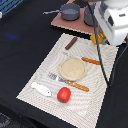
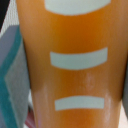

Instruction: Interact with the objects in diverse but meaningful ways.

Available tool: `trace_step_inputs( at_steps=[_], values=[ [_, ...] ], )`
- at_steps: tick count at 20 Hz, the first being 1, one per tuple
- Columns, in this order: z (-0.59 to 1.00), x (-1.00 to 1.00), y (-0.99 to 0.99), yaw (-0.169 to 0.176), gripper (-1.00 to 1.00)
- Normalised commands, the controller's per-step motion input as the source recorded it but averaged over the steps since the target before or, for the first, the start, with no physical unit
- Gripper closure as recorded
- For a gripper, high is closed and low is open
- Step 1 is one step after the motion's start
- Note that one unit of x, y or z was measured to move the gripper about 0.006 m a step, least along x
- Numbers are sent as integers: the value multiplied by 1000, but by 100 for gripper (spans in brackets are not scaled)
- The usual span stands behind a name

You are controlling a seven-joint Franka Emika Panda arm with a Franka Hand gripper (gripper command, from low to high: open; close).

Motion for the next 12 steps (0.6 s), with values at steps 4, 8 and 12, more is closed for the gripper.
trace_step_inputs(
  at_steps=[4, 8, 12],
  values=[
    [151, -114, -924, 0, 100],
    [86, -99, -896, 0, 100],
    [-1, -318, -796, 0, 100]
  ],
)
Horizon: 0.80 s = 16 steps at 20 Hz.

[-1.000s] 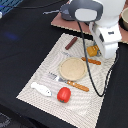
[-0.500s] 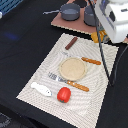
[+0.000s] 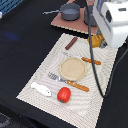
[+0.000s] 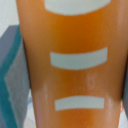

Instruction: Interact with the objects in diverse but meaningful ways.

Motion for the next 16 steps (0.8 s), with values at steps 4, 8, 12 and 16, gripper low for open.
trace_step_inputs(
  at_steps=[4, 8, 12, 16],
  values=[
    [-1, -355, -606, -1, 100],
    [-46, -440, -484, 0, 100],
    [-165, -377, -226, 0, 100],
    [-287, -301, 0, 0, 100]
  ],
)
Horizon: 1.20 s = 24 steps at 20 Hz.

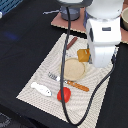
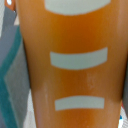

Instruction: Interact with the objects in diverse but meaningful ways.

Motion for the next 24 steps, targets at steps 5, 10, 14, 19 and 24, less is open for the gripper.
trace_step_inputs(
  at_steps=[5, 10, 14, 19, 24],
  values=[
    [-319, -495, -1, 0, 100],
    [-302, -602, -45, 0, 100],
    [-309, -759, -211, 0, 100],
    [-334, -683, -219, 0, 100],
    [-297, -525, -134, 0, 100]
  ],
)
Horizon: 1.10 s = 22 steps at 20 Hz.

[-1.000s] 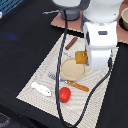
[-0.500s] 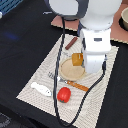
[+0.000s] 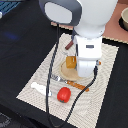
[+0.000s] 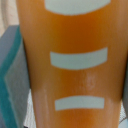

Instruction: Interact with the objects in diverse but meaningful ways.

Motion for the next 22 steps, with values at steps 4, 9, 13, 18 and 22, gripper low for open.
trace_step_inputs(
  at_steps=[4, 9, 13, 18, 22],
  values=[
    [-246, -373, 0, 0, 100],
    [-260, -378, 29, 0, 100],
    [-141, -312, 186, 0, 100],
    [-165, -315, 179, 0, 100],
    [-120, -327, 169, 0, 100]
  ],
)
